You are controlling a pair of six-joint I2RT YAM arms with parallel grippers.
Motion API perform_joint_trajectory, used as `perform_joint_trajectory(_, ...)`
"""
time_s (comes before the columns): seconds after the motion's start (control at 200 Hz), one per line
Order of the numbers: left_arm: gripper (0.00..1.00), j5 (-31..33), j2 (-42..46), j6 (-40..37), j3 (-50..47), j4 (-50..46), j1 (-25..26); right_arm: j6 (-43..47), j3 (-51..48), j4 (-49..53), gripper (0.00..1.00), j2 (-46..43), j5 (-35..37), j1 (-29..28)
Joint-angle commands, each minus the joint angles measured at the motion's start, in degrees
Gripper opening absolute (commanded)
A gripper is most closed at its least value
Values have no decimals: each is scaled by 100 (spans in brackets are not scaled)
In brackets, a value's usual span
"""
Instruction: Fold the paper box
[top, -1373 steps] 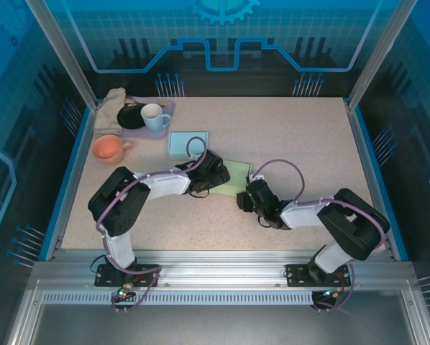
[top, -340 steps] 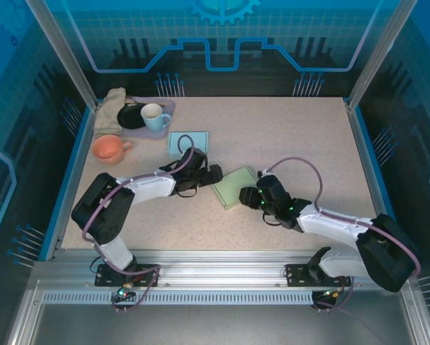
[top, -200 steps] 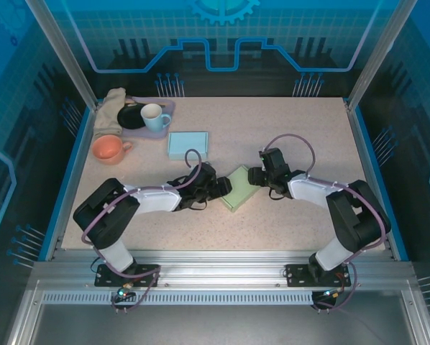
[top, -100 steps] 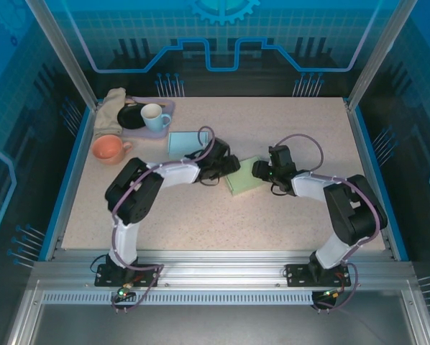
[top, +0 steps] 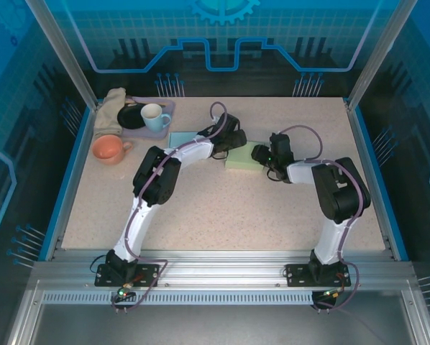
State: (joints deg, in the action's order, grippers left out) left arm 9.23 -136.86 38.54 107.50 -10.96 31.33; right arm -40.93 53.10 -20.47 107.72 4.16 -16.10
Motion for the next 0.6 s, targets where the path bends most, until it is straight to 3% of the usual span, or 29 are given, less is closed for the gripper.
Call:
perform_joint_trajectory(0.0, 70, -112, -108, -266, 467, -117, 69, 77, 201, -14, 51, 216, -213, 67)
perform_joint_trajectory(0.255, 83, 270, -151, -728, 1058, -616, -43, 234, 295, 323, 54, -151, -188, 181)
perform_joint_trajectory(0.395, 86, 476, 1, -734, 1049, -831, -124, 453, 301, 735, 55, -463, -17, 260)
perform_joint_trajectory(0.595, 88, 695, 1158, -935, -124, -416, -163, 1075, -5, 1365, 57, -1561, 461, 440)
